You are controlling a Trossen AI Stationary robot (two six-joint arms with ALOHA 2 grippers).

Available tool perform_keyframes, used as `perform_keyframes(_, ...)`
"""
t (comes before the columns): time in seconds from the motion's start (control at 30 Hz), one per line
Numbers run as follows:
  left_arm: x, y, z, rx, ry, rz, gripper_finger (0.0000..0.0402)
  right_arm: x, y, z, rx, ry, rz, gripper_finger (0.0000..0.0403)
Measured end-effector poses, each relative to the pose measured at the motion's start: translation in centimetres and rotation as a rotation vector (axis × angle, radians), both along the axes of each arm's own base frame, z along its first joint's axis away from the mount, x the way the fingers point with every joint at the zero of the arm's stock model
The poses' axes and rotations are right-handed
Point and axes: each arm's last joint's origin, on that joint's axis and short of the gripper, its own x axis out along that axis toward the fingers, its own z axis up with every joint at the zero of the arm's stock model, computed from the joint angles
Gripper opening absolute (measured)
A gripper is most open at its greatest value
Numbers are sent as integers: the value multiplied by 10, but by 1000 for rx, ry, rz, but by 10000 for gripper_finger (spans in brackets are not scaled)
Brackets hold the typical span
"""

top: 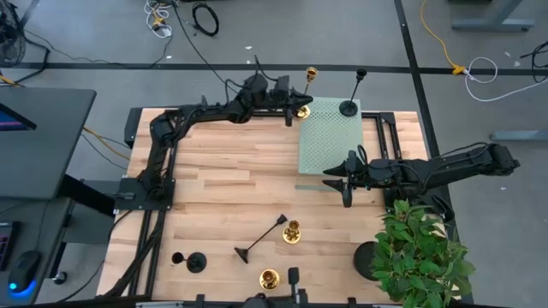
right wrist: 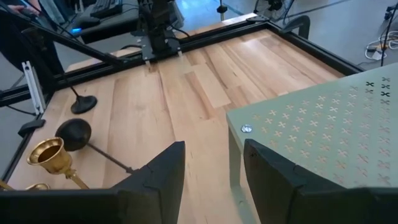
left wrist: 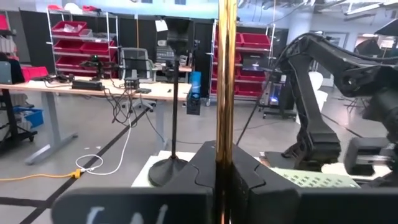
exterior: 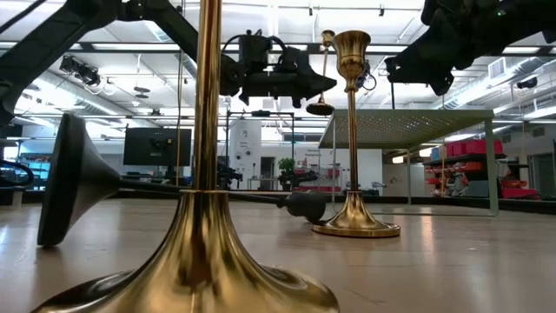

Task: Pick & Place candle stick holders
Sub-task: Put the left light brown candle holder on the shelf

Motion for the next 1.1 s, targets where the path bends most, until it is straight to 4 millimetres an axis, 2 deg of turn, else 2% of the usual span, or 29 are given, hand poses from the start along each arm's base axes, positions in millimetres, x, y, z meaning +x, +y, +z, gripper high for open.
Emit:
perform_keyframes(0.2,4,4,0,15,-11,19,7,0,0,0,-17,3,6,162)
perform_keyframes(0.37,11,9,0,21,-19,13,15,0,0,0,-27,5,10,162)
perform_keyframes(0.5,21,15,-6,26,-23,12,7,0,0,0,-27,6,10,162)
perform_keyframes(0.7,29,29,-11,5,-10,26,17,0,0,0,-28,6,10,162)
perform_keyframes(1.1,29,29,-11,11,-7,41,9,0,0,0,-39,6,7,162)
